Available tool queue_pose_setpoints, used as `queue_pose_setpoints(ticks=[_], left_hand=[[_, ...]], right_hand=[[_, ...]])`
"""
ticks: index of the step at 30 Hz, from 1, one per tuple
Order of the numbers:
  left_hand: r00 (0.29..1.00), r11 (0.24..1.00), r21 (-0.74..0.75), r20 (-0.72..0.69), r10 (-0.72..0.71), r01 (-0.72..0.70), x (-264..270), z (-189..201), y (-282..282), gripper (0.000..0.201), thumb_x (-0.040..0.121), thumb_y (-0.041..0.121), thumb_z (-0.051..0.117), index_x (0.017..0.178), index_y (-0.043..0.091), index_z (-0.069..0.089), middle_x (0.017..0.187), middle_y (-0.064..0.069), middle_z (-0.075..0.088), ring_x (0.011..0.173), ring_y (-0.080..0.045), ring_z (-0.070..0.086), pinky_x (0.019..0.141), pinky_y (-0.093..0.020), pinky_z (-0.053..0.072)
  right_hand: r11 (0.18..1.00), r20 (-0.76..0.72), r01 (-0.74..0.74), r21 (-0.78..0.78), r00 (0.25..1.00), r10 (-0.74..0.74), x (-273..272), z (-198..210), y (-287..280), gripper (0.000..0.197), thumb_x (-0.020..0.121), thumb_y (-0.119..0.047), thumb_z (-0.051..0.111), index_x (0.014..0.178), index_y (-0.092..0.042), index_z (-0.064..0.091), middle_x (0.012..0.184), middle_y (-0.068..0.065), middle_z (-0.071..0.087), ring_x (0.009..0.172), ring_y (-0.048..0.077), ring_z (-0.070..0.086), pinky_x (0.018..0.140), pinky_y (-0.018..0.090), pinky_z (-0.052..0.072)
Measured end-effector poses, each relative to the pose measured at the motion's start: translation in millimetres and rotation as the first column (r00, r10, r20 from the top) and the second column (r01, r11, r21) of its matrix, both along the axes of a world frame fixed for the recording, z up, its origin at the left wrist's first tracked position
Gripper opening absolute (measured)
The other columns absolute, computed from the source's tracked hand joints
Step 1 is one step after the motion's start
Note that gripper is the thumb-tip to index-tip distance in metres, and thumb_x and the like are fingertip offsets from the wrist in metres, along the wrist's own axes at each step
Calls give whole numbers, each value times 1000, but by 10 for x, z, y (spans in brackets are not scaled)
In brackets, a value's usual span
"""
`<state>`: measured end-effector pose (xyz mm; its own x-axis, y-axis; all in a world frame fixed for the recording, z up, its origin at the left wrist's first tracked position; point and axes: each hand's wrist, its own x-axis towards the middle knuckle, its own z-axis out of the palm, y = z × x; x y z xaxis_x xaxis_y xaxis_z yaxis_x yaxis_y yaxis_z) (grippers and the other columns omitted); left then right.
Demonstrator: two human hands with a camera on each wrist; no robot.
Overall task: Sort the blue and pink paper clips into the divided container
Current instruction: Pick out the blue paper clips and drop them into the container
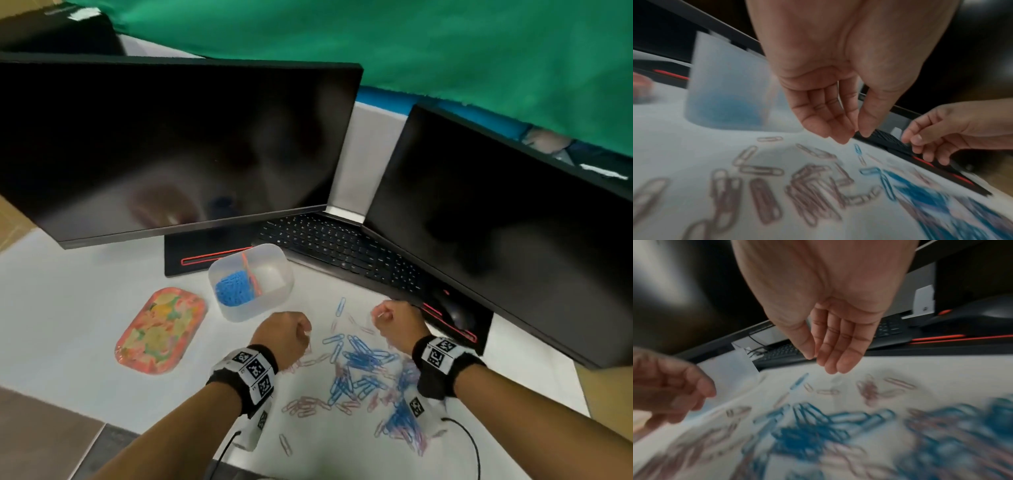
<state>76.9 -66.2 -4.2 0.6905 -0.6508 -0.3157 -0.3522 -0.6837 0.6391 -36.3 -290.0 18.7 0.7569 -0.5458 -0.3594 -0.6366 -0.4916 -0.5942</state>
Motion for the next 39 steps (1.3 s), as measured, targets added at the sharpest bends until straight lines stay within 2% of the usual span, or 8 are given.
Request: queue_pose_setpoints(ticks=[4,9,14,21,25,31,35,39], left_hand=[[979,975,94,12,-203,201,-261,-127,-223,20,86,25,56,103,26,65,104,1,66,90,-16,60,80,-26,49],[966,958,158,63,-251,239,-363,-179,-426,25,88,24,52,112,25,60,113,1,62,102,-19,59,90,-32,50],[956,953,202,141,-255,225,-291,-210,-540,29,89,26,54,116,21,58,113,-2,59,100,-22,59,88,-35,52],[922,908,345,216,-322,236,-331,-276,-686,23,94,25,50,111,13,57,110,-6,56,94,-25,61,82,-37,54],[924,892,388,201,-326,230,-347,-304,-705,21,92,17,49,110,13,58,109,-6,57,96,-24,60,84,-38,54],[951,898,395,150,-272,194,-362,-266,-781,23,90,17,46,110,11,57,111,-8,58,101,-26,59,87,-35,52],[963,926,339,142,-227,168,-382,-228,-806,21,87,25,55,104,12,55,107,-6,57,97,-24,57,84,-33,50],[942,915,348,182,-281,205,-436,-206,-816,20,86,22,59,104,13,57,107,-5,55,96,-24,59,82,-32,50]], right_hand=[[987,-132,-146,-61,982,137,-399,-163,55,27,83,-18,63,110,-19,64,105,1,63,88,12,57,75,16,42],[953,-199,-290,-92,943,267,-475,-278,276,53,87,-34,58,136,-19,45,123,-1,47,114,18,50,97,28,41],[924,-205,-328,-199,935,288,-414,-309,387,43,88,-30,58,128,-16,50,118,2,51,110,22,51,93,32,43],[926,-120,-309,-217,950,289,-485,-329,396,15,91,-15,50,96,-11,63,100,6,60,92,22,56,74,26,42],[983,-2,-173,-59,985,173,-553,-293,303,13,89,-12,55,91,-10,68,87,5,66,79,17,61,71,25,50],[969,123,43,242,990,-75,-742,-297,115,13,83,-8,66,92,-18,68,73,-2,63,70,9,61,62,9,44],[783,140,80,617,968,-209,-827,-248,-3,20,89,0,58,105,-11,63,76,7,65,67,15,67,63,21,53],[569,61,182,802,923,-381,-817,-223,-72,21,92,6,44,103,-2,61,79,16,59,68,24,65,60,29,55]])
